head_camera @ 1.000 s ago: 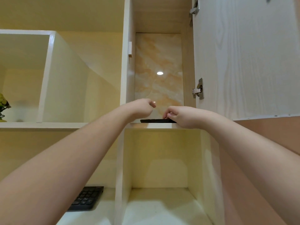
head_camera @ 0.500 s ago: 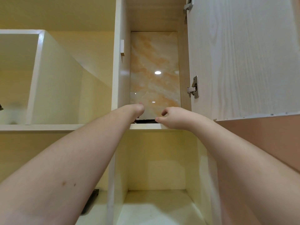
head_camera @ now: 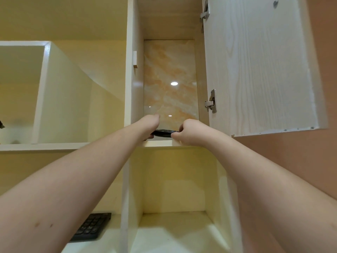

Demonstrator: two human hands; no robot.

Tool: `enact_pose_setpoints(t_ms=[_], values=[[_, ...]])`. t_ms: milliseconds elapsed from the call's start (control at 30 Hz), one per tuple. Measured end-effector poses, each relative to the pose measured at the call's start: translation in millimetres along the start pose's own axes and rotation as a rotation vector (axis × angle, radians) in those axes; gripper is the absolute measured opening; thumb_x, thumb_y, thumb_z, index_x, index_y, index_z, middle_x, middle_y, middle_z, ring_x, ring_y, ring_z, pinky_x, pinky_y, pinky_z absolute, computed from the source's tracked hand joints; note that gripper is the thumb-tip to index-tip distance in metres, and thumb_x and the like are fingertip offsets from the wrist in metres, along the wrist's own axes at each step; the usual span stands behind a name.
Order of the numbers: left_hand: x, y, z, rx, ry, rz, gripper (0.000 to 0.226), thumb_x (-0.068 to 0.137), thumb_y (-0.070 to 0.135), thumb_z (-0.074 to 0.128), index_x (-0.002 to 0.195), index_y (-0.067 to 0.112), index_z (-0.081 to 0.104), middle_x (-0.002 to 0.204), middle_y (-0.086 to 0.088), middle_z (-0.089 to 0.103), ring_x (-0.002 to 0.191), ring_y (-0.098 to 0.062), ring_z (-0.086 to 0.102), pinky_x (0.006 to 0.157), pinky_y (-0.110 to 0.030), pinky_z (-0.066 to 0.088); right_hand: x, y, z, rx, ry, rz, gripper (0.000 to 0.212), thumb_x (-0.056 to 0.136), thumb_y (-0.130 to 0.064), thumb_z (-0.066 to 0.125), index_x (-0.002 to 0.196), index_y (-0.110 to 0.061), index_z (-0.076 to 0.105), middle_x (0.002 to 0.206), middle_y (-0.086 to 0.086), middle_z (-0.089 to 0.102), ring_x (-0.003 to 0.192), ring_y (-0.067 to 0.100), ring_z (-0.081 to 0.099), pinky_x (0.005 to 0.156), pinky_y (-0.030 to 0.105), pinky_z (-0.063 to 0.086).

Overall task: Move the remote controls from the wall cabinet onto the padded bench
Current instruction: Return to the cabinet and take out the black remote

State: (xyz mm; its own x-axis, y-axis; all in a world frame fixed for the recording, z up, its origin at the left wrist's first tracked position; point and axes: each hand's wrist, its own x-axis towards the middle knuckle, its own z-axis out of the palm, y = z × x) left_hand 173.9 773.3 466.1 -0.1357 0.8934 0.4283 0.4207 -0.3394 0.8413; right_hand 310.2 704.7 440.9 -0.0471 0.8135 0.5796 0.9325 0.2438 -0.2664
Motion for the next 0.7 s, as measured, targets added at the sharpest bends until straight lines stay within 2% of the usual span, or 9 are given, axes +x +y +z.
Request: enact_pose_setpoints(t_ms=[67, 167, 233, 333, 400, 467, 700], values=[[-3.2, 1.0, -3.2, -0.055, -0.006, 0.019, 0.044, 0.099, 0.037, 0.028, 0.125, 0.009, 0.050, 0.090, -0.006, 0.050, 0.093, -0.026, 0.060, 0.084, -0.033, 0.055, -5.2, -1.9, -4.6, -0.002, 0.020, -0.012, 0.031, 0.087, -0.037, 0.053, 0.085, -0.007, 0.059, 0.065, 0.002, 0.048, 0.054, 0.020, 0.041, 0.047, 0.026, 0.030], [-8.9, 1.5, -12.7, -0.196, -0.035, 0.020, 0.043, 0.100, 0.039, 0.031, 0.128, 0.011, 0.047, 0.108, -0.013, 0.055, 0.094, -0.025, 0.062, 0.067, -0.028, 0.056, -14.2, -3.1, -13.6, 0.009, 0.055, -0.023, 0.033, 0.084, -0.036, 0.056, 0.096, -0.006, 0.063, 0.073, 0.004, 0.054, 0.060, 0.020, 0.047, 0.049, 0.026, 0.034], [-14.9, 2.2, -16.9, -0.279, -0.064, 0.018, 0.040, 0.100, 0.037, 0.033, 0.129, 0.011, 0.044, 0.111, -0.015, 0.056, 0.090, -0.026, 0.064, 0.063, -0.028, 0.056, -21.3, -4.3, -19.2, -0.012, 0.071, -0.034, 0.033, 0.083, -0.036, 0.058, 0.100, -0.008, 0.063, 0.078, 0.005, 0.058, 0.063, 0.020, 0.050, 0.048, 0.025, 0.035], [-24.5, 7.2, -21.7, -0.428, -0.116, 0.027, 0.039, 0.100, 0.034, 0.037, 0.128, 0.007, 0.042, 0.110, -0.018, 0.052, 0.081, -0.027, 0.062, 0.061, -0.031, 0.057, -33.4, -5.1, -27.5, -0.039, 0.108, -0.051, 0.037, 0.081, -0.038, 0.061, 0.103, -0.008, 0.064, 0.086, 0.006, 0.065, 0.069, 0.023, 0.061, 0.052, 0.030, 0.046], [-30.0, 10.0, -26.2, -0.513, -0.146, 0.030, 0.040, 0.100, 0.032, 0.039, 0.127, 0.003, 0.044, 0.103, -0.018, 0.051, 0.082, -0.029, 0.061, 0.067, -0.036, 0.058, -42.4, -6.1, -32.3, -0.045, 0.139, -0.059, 0.038, 0.081, -0.039, 0.063, 0.104, -0.010, 0.064, 0.091, 0.007, 0.067, 0.077, 0.023, 0.065, 0.060, 0.033, 0.053], [-35.2, 9.2, -31.0, -0.566, -0.163, 0.016, 0.040, 0.100, 0.031, 0.040, 0.125, 0.000, 0.047, 0.099, -0.017, 0.050, 0.083, -0.030, 0.060, 0.073, -0.039, 0.058, -52.1, -11.3, -35.1, -0.061, 0.165, -0.068, 0.037, 0.081, -0.039, 0.063, 0.106, -0.011, 0.063, 0.092, 0.006, 0.066, 0.079, 0.023, 0.064, 0.061, 0.033, 0.053], [-52.2, -0.7, -39.3, -0.661, -0.209, -0.010, 0.037, 0.099, 0.027, 0.042, 0.120, -0.003, 0.049, 0.095, -0.016, 0.056, 0.081, -0.026, 0.060, 0.074, -0.038, 0.059, -78.8, -34.3, -38.5, -0.146, 0.217, -0.066, 0.038, 0.084, -0.036, 0.063, 0.110, -0.009, 0.063, 0.104, 0.009, 0.059, 0.085, 0.025, 0.062, 0.067, 0.035, 0.053]])
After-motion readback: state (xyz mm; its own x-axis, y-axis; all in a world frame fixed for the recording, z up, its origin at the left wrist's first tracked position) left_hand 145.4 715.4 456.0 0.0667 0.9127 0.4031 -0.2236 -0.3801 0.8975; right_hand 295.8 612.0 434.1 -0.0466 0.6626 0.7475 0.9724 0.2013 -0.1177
